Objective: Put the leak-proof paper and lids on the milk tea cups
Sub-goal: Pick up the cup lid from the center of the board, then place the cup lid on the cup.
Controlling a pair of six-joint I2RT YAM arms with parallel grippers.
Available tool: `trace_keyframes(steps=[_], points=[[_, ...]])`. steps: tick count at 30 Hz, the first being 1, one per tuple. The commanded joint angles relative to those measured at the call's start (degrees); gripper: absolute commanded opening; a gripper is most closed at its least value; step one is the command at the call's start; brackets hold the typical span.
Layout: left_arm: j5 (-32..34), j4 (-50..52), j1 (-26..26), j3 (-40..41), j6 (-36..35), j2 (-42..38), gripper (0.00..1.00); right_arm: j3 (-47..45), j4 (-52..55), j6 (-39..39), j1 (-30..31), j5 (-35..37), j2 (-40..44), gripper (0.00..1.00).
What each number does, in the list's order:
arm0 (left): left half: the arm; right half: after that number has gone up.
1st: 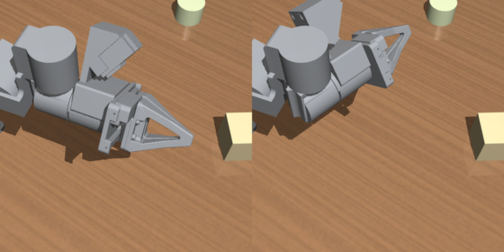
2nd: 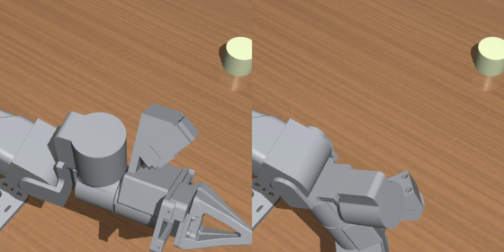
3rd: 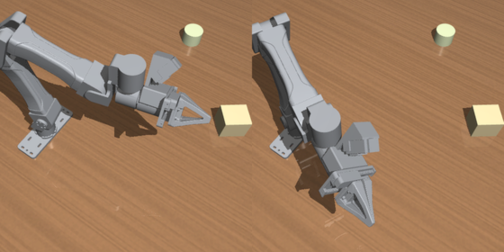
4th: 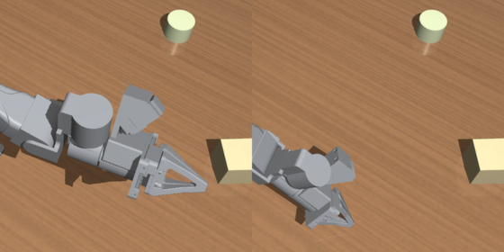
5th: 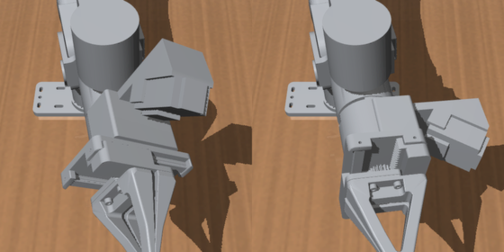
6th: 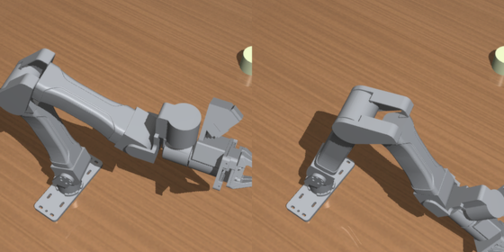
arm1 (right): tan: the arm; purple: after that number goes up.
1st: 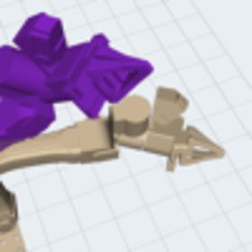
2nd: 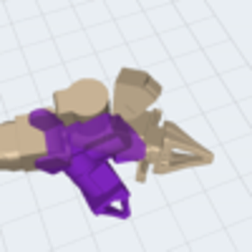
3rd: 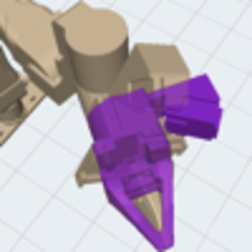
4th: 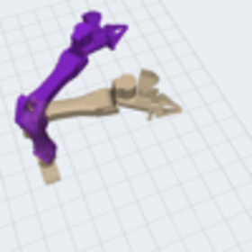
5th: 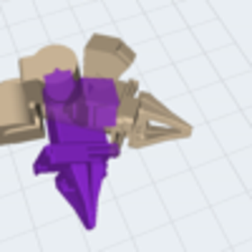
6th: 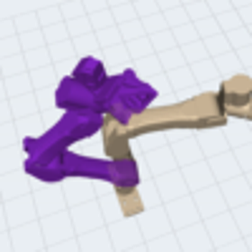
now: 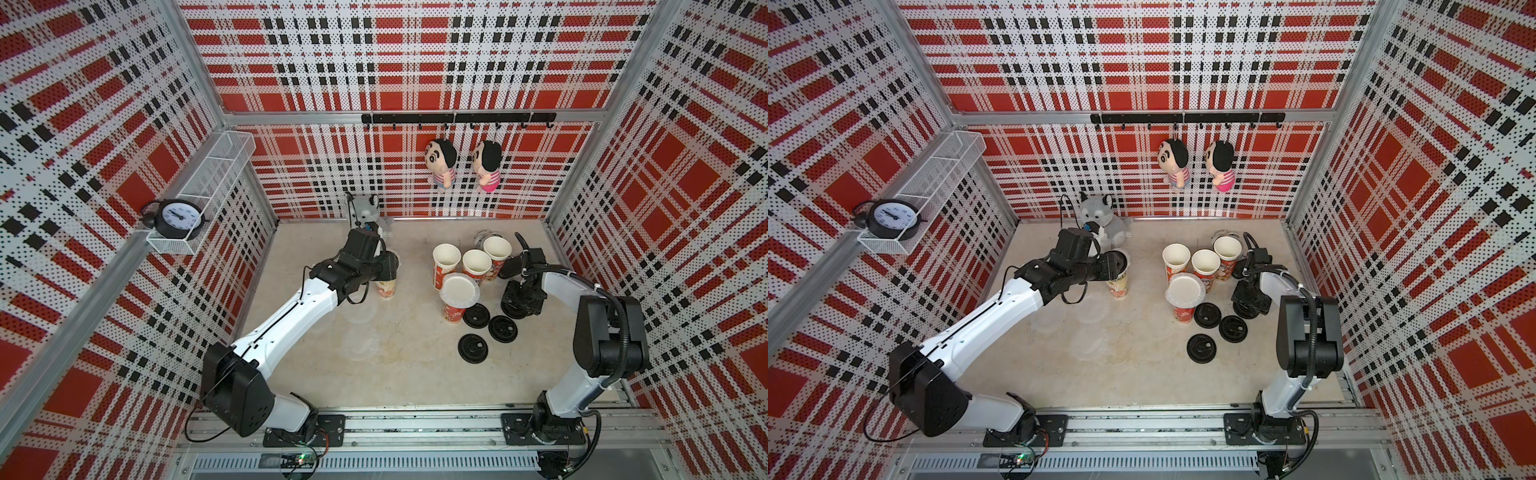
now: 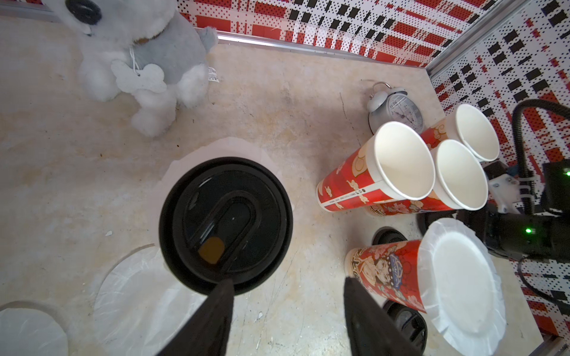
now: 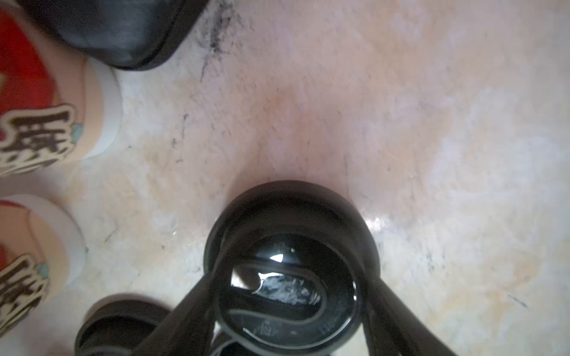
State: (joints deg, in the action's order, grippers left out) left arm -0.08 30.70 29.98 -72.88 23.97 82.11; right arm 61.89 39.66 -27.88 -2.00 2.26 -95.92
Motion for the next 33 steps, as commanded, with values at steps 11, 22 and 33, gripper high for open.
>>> trace_keyframes(steps=[11, 22, 33], points=[[-2.0, -2.4, -0.2, 1.4, -1.0, -2.2, 0.58, 19.5, 27.8, 4.1, 16.0, 7.6, 19.9, 0.69], [-2.0, -2.4, 1.1, 1.5, -1.1, -3.3, 0.58, 33.2, 36.8, 2.9, 36.1, 8.4, 12.0, 0.69], [-1.0, -2.4, 3.2, 1.7, -0.7, -3.5, 0.58, 36.6, 35.4, 6.5, 37.2, 7.2, 2.4, 0.69]])
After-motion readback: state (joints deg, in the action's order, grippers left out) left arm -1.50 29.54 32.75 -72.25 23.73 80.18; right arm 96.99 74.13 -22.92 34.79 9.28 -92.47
